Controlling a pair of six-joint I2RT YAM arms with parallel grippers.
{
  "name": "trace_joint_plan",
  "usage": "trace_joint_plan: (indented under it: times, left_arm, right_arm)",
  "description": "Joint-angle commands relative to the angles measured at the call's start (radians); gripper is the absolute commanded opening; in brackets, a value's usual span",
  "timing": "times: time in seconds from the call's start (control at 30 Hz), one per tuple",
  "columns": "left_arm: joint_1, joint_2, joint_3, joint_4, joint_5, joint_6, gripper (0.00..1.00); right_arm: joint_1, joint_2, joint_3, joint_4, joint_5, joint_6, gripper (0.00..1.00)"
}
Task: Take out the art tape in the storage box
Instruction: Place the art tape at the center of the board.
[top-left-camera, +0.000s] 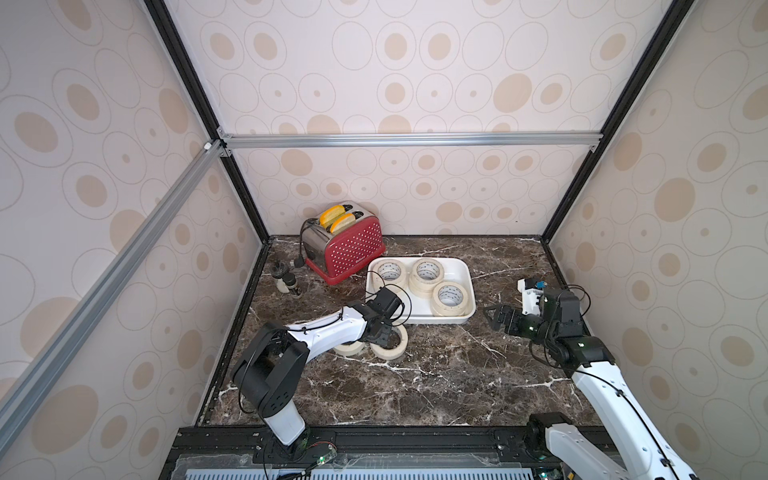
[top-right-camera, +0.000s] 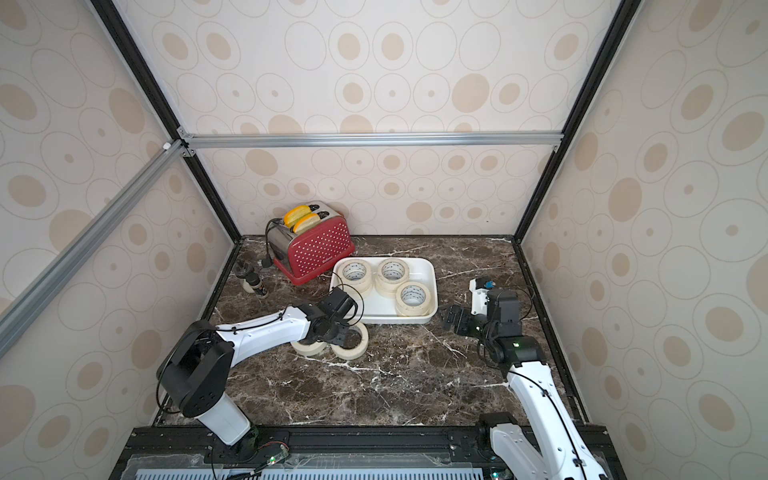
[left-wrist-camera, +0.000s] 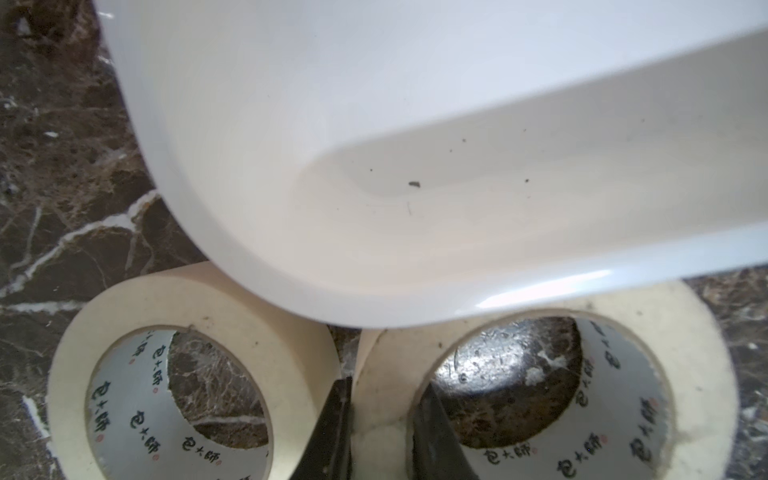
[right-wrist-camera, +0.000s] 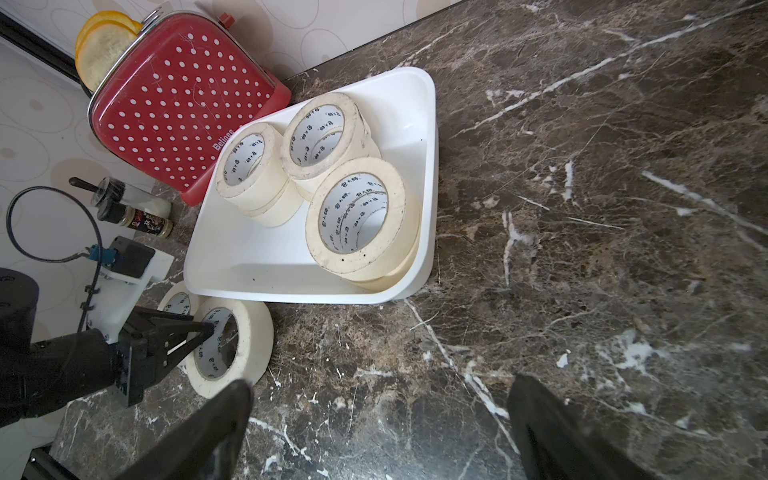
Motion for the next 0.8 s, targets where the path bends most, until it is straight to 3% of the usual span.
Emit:
trace_joint_plan:
  times: [0.0, 0.27, 0.77]
  left_arm:
    - [-0.005, 0.009, 0.054, 0.034, -0.039, -0.003, 0.0]
    - [-0.005, 0.036, 0.061, 0.048, -0.058, -0.011, 0.02]
    - [-0.005, 0.002, 0.055, 0.056, -0.068, -0.017, 0.32]
  right_arm:
    - [0.005, 0.001, 0.025, -0.019, -0.001, -0.016, 1.0]
    - [0.005, 0.004, 0.028, -0.029, 0.003, -0.024, 1.0]
    - [0.006, 0.048, 0.052, -0.074, 0.022, -0.056, 1.0]
